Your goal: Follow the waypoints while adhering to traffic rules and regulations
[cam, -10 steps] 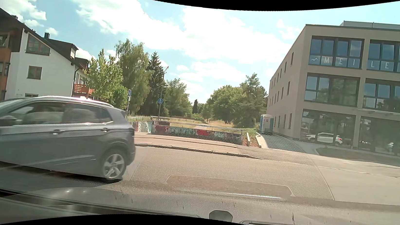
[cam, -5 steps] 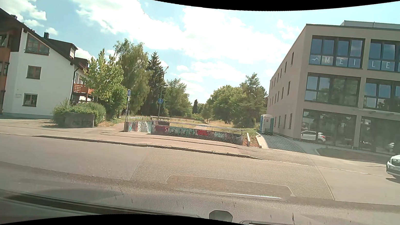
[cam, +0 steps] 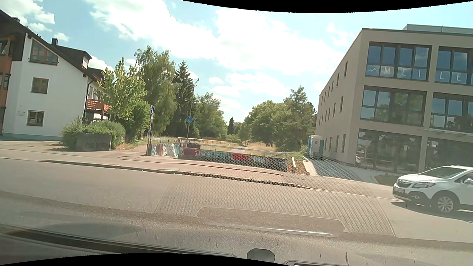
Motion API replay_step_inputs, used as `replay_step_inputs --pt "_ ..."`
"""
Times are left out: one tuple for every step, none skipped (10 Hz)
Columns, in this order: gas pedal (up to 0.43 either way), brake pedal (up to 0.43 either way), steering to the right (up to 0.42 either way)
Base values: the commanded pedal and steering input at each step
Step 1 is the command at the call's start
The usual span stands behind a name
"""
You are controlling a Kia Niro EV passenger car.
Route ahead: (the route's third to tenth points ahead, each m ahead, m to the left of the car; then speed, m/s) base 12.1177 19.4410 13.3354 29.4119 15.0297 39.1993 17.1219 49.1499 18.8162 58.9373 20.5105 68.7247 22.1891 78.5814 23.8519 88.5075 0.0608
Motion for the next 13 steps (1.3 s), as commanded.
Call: replay_step_inputs --pt "0.000 0.152 0.010" --pt "0.000 0.152 0.010" --pt "0.000 0.159 0.010" --pt "0.000 0.159 0.010" --pt "0.000 0.159 0.010" --pt "0.000 0.159 0.010" --pt "0.000 0.146 0.010" --pt "0.000 0.140 0.010" --pt "0.000 0.128 0.010" --pt "0.000 0.128 0.010" --pt "0.000 0.122 0.010" --pt "0.000 0.122 0.010" --pt "0.000 0.122 0.010"
